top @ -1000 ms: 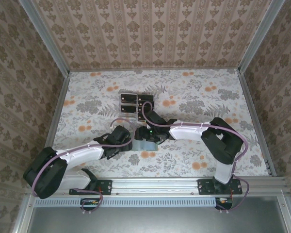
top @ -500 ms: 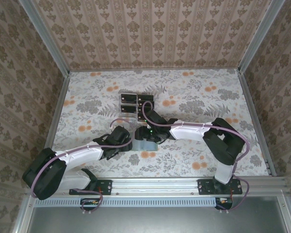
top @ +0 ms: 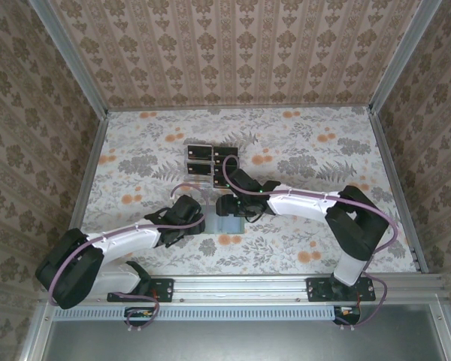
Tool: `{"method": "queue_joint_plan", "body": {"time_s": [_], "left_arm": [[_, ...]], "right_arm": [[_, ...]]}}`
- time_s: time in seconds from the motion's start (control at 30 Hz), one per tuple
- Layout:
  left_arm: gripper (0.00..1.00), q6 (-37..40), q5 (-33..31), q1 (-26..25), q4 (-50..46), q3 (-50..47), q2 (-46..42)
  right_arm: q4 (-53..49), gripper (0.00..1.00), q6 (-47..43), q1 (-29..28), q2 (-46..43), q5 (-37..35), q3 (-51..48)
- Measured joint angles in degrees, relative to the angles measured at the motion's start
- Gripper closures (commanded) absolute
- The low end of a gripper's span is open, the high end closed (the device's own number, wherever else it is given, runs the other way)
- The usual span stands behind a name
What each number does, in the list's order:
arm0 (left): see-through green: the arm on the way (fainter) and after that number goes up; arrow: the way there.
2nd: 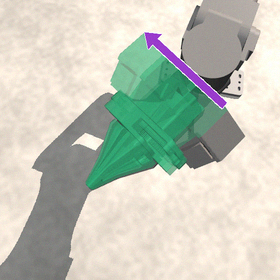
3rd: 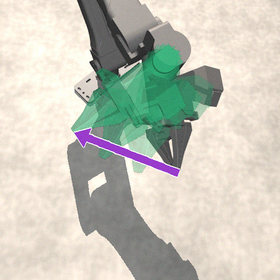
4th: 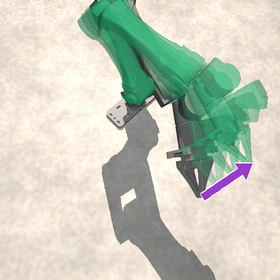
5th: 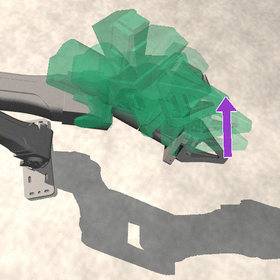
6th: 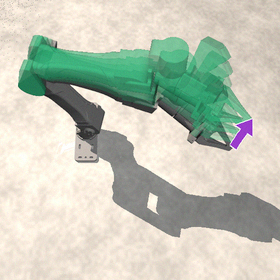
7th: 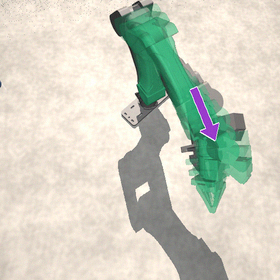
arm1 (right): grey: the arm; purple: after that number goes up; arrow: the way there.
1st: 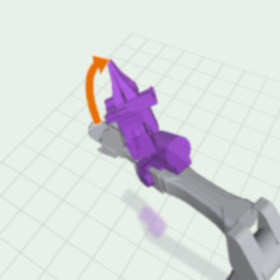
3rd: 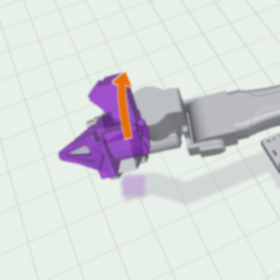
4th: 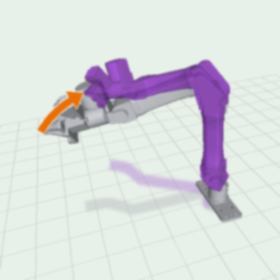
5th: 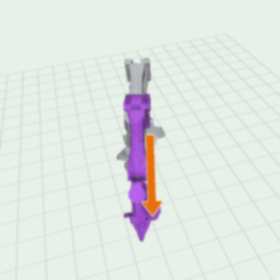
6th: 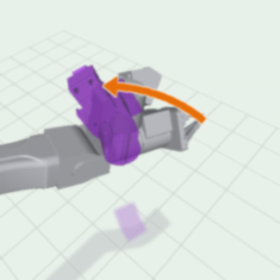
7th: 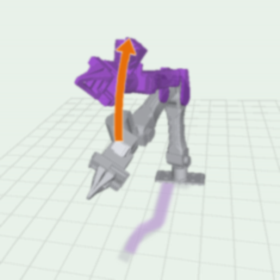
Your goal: Put the credit cards into the card holder
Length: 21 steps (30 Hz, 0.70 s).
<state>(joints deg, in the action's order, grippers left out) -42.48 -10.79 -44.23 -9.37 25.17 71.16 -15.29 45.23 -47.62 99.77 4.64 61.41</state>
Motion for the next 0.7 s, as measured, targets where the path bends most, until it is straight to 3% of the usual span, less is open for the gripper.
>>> {"method": "queue_joint_plan", "body": {"time_s": [0.7], "left_arm": [[0.35, 0.0, 0.1, 0.0, 0.2, 0.0, -0.4]], "right_arm": [[7.1, 0.35, 2.4, 0.0, 6.2, 5.2, 0.4]]}}
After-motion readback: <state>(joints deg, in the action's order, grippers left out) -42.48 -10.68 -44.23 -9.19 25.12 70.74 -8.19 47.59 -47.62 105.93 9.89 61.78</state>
